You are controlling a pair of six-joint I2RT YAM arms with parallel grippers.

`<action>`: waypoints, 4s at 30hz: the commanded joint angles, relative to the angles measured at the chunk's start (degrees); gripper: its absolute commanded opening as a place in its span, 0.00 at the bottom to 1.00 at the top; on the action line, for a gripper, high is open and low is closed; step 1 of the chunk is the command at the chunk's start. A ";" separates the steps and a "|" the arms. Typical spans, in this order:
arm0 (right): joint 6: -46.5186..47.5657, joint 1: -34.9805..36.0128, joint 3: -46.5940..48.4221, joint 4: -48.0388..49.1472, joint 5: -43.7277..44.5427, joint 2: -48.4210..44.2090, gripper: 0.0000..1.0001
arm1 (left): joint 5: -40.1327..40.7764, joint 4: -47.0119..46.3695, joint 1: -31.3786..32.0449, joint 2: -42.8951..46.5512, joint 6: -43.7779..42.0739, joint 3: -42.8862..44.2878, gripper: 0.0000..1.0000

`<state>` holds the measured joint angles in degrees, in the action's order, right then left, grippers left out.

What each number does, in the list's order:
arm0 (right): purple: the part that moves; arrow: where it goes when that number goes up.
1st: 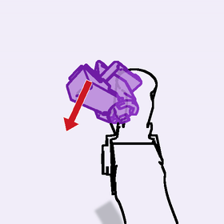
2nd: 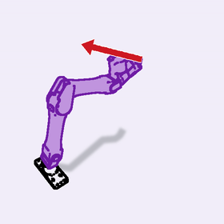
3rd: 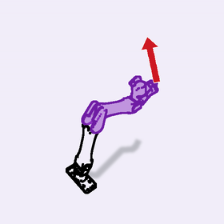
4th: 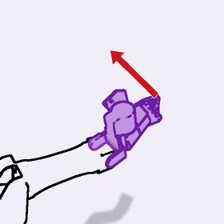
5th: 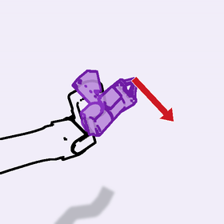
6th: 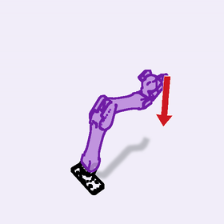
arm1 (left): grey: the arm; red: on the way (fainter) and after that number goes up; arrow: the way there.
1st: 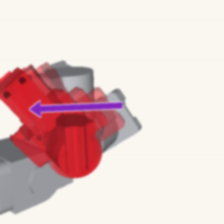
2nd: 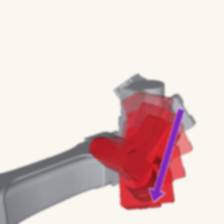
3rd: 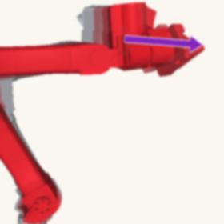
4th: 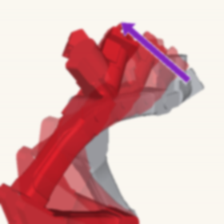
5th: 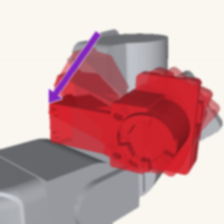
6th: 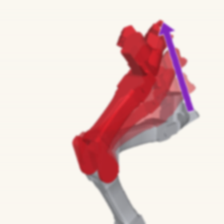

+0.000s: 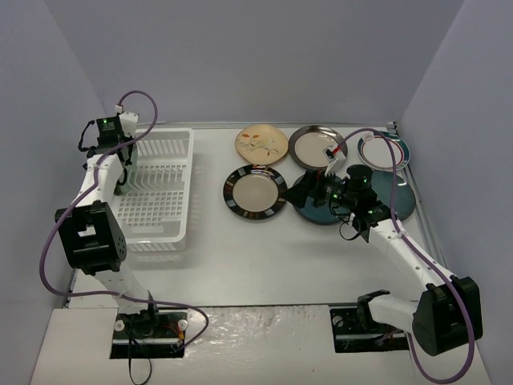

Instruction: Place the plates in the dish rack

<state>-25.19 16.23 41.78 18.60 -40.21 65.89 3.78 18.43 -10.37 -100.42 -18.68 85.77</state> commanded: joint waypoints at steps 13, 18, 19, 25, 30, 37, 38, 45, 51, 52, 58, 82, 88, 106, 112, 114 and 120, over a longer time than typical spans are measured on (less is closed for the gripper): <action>0.78 0.62 0.78 3.13 -1.41 -1.40 1.00 | 3.07 -9.57 -1.23 5.85 3.03 1.14 0.54; 0.84 0.56 0.74 2.42 -0.97 -2.15 1.00 | 2.41 -9.36 -1.22 8.40 4.18 0.88 0.64; 0.86 0.56 0.67 2.03 -0.23 -2.53 1.00 | 2.17 -9.25 -1.14 9.31 4.68 0.82 0.67; 0.23 0.38 -0.38 -1.90 10.30 -4.01 1.00 | -0.97 -4.55 -0.88 14.38 13.66 2.83 0.85; -4.84 -0.68 -3.99 -3.70 19.92 -4.72 1.00 | -4.99 0.65 0.00 20.14 24.58 3.75 0.97; -11.97 -8.86 -8.92 -6.03 27.43 -4.57 0.99 | -17.81 2.98 1.62 28.22 37.03 -2.59 0.97; -12.82 -9.98 -9.56 -6.03 27.90 -4.28 0.99 | -19.51 2.23 2.50 29.57 37.70 -4.50 0.97; -16.63 -16.80 -13.12 -3.66 26.92 -1.00 0.96 | -22.17 1.04 10.58 35.96 36.54 -13.05 0.97; -17.08 -22.81 -17.15 0.00 25.76 1.16 0.94 | -23.30 0.16 14.37 38.54 36.12 -18.08 0.97; -17.17 -23.04 -17.78 1.05 25.25 1.65 0.93 | -23.32 0.23 14.43 38.68 36.23 -18.37 0.97; -17.79 -24.01 -21.04 13.41 20.03 8.48 0.92 | -23.74 0.42 15.03 38.90 36.04 -18.53 0.97; -24.49 -23.99 -25.81 35.95 17.07 28.36 0.30 | -22.77 0.12 15.21 38.66 35.47 -19.41 0.97; -24.64 -24.05 -25.70 34.69 16.52 25.66 0.01 | -23.43 -0.29 15.22 38.55 35.73 -19.58 0.97; -28.99 -23.08 -18.13 22.71 6.43 -3.26 0.00 | -32.66 -6.49 21.38 36.96 47.32 -18.58 0.97; -32.04 -20.18 -12.42 27.03 0.01 -2.92 0.00 | -31.93 -11.20 27.57 34.40 51.18 -18.48 0.97; -32.29 -18.71 -10.52 28.14 -2.05 -2.35 0.00 | -31.74 -12.95 29.42 33.12 52.32 -18.62 0.97; -33.57 -13.67 -6.65 33.54 -5.21 -1.46 0.00 | -31.83 -17.12 34.22 26.37 55.35 -17.50 0.97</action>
<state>-54.00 0.10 29.06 34.45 -37.13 65.49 -27.20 8.65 22.01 -71.72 33.09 64.79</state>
